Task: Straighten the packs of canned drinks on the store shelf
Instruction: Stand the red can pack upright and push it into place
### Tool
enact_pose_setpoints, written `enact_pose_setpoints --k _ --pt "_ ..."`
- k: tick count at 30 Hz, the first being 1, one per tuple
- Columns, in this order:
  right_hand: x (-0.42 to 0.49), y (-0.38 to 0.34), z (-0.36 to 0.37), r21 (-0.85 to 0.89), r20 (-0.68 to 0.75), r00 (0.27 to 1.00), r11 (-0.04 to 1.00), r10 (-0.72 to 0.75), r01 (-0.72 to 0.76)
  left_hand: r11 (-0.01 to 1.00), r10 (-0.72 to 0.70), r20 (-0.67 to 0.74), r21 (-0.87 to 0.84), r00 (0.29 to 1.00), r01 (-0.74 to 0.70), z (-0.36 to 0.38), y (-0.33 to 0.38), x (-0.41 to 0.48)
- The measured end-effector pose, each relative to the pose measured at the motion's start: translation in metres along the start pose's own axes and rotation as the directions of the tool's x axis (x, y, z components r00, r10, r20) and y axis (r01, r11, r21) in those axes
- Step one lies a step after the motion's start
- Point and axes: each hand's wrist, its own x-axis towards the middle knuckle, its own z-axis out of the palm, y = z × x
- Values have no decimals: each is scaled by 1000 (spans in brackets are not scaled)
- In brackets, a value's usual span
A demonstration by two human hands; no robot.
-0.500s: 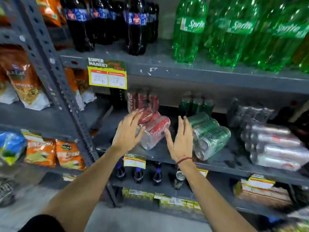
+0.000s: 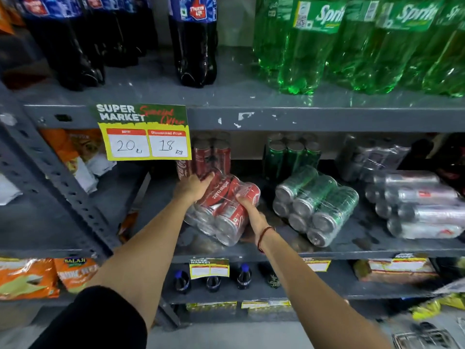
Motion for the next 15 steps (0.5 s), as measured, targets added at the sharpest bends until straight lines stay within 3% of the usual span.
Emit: enact_pose_setpoints --k 4,8,11,15 --pt "0 4 1 28 -42 997 998 -58 59 1000 0 -103 4 995 0 3 1 -7" --pt "-3 0 10 -79 -144 962 971 -234 225 973 -10 -176 -228 984 -31 -3 -7 -12" --pt "-3 -2 14 -326 -177 868 860 -464 393 861 21 -156 -499 988 -97 -3 -21 -14" --pt "-17 -2 9 -512 -63 771 684 -634 520 645 41 -67 -761 997 -77 16 -36 -22"
